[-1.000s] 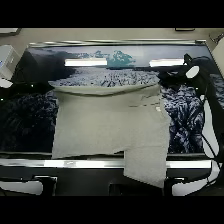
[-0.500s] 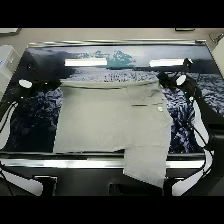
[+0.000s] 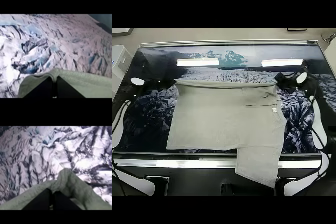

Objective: Fold the clothes and pants, and hang the long-sleeved shirts on hangers.

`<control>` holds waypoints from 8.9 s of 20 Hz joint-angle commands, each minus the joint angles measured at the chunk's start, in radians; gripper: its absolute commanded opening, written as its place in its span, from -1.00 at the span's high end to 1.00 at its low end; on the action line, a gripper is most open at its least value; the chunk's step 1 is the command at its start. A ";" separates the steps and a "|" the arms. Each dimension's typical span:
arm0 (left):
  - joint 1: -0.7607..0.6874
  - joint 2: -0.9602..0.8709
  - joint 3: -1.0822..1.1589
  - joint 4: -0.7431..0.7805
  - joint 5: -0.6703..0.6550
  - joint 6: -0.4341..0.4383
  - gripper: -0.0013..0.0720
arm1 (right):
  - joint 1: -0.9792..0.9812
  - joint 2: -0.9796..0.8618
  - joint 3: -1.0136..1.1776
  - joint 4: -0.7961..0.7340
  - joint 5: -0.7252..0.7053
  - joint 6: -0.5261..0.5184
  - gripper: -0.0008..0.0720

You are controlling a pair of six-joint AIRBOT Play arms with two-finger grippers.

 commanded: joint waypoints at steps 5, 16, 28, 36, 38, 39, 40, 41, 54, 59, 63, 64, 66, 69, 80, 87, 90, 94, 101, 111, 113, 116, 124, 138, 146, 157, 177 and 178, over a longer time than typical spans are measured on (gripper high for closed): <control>0.074 0.043 -0.039 0.378 -0.675 -0.085 0.90 | -0.035 0.113 -0.077 -0.077 0.670 -0.154 0.84; 0.069 0.044 -0.132 0.378 -0.687 -0.085 0.90 | -0.035 0.085 -0.214 -0.041 0.645 -0.109 0.84; 0.253 0.198 -0.229 0.472 -0.871 -0.105 -0.50 | -0.237 0.235 -0.148 -0.092 0.823 -0.181 -0.69; 0.289 0.422 -0.862 0.425 -0.664 0.094 -0.42 | -0.255 0.325 -0.316 -0.099 0.830 -0.269 -0.58; 0.289 0.422 -0.869 0.375 -0.643 0.118 -0.41 | -0.255 0.326 -0.316 -0.082 0.828 -0.268 -0.58; 0.288 0.422 -0.869 0.354 -0.634 0.118 -0.39 | -0.255 0.326 -0.316 -0.082 0.828 -0.268 -0.58; 0.286 0.422 -0.869 0.345 -0.622 0.117 -0.34 | -0.255 0.326 -0.316 -0.082 0.828 -0.268 -0.58; 0.283 0.421 -0.870 0.339 -0.613 0.117 -0.27 | -0.255 0.326 -0.316 -0.082 0.829 -0.268 -0.58; 0.285 0.438 -0.869 0.329 -0.621 0.110 0.91 | -0.255 0.559 -0.997 0.042 0.608 -0.415 -0.58; 0.285 0.455 -0.869 0.329 -0.629 0.111 0.90 | -0.255 0.559 -1.058 0.029 0.570 -0.430 -0.57; 0.285 0.459 -0.869 0.328 -0.638 0.110 0.90 | -0.255 0.558 -1.120 0.077 0.534 -0.438 -0.53; 0.285 0.462 -0.869 0.328 -0.641 0.109 0.90 | -0.255 0.558 -1.135 0.105 0.532 -0.447 -0.33; 0.286 0.469 -0.868 0.329 -0.659 0.110 0.91 | -0.255 0.561 -1.127 0.114 0.559 -0.459 0.83; 0.286 0.500 -0.843 0.328 -0.665 0.110 0.91 | -0.255 0.567 -1.023 0.114 0.593 -0.460 0.85; 0.138 0.285 -0.282 0.279 -0.697 -0.053 0.91 | -0.168 0.354 -0.361 0.309 0.424 -0.399 0.85; 0.095 -0.063 0.127 0.279 -0.698 -0.234 0.90 | -0.142 0.060 -0.145 0.325 0.336 -0.322 0.85; 0.084 -0.157 0.144 0.235 -0.642 -0.254 0.90 | -0.142 0.000 -0.145 0.340 0.347 -0.320 0.84; 0.077 -0.194 0.145 0.137 -0.575 -0.246 0.88 | -0.142 -0.026 -0.145 0.380 0.345 -0.320 0.84; 0.177 -0.163 0.276 0.194 -0.881 -0.259 -0.66 | -0.311 0.023 -0.090 0.407 0.489 -0.324 -0.91; 0.260 0.120 0.284 0.299 -0.951 -0.310 -0.66 | -0.355 -0.098 -0.184 0.415 0.578 -0.498 -1.00; 0.222 0.164 0.284 0.299 -0.951 -0.310 -0.66 | -0.309 -0.126 -0.184 0.430 0.565 -0.509 -1.00; 0.143 0.213 0.284 0.299 -0.950 -0.298 -0.66 | -0.241 -0.139 -0.184 0.476 0.563 -0.542 -0.97; -0.202 0.219 0.166 0.299 -0.614 -0.231 0.78 | -0.176 0.034 -0.183 0.550 0.581 -0.493 0.85; -0.805 -0.164 -0.030 -0.381 0.250 -0.412 0.90 | -0.029 0.558 -0.181 0.579 0.637 -0.222 0.84; -1.033 -0.320 0.190 -0.752 0.379 -0.412 0.90 | -0.029 0.652 -0.181 0.554 0.580 -0.174 0.84; -0.568 -0.050 0.163 0.208 -0.124 -0.408 0.91 | 0.130 0.402 -0.181 0.570 0.478 -0.219 0.84; -0.349 0.432 0.163 0.562 -0.360 -0.351 0.90 | 0.148 0.109 -0.181 0.725 0.270 -0.272 -0.89; -0.349 0.432 0.163 0.562 -0.360 -0.351 0.90 | 0.070 0.132 -0.181 0.578 0.359 -0.229 -0.89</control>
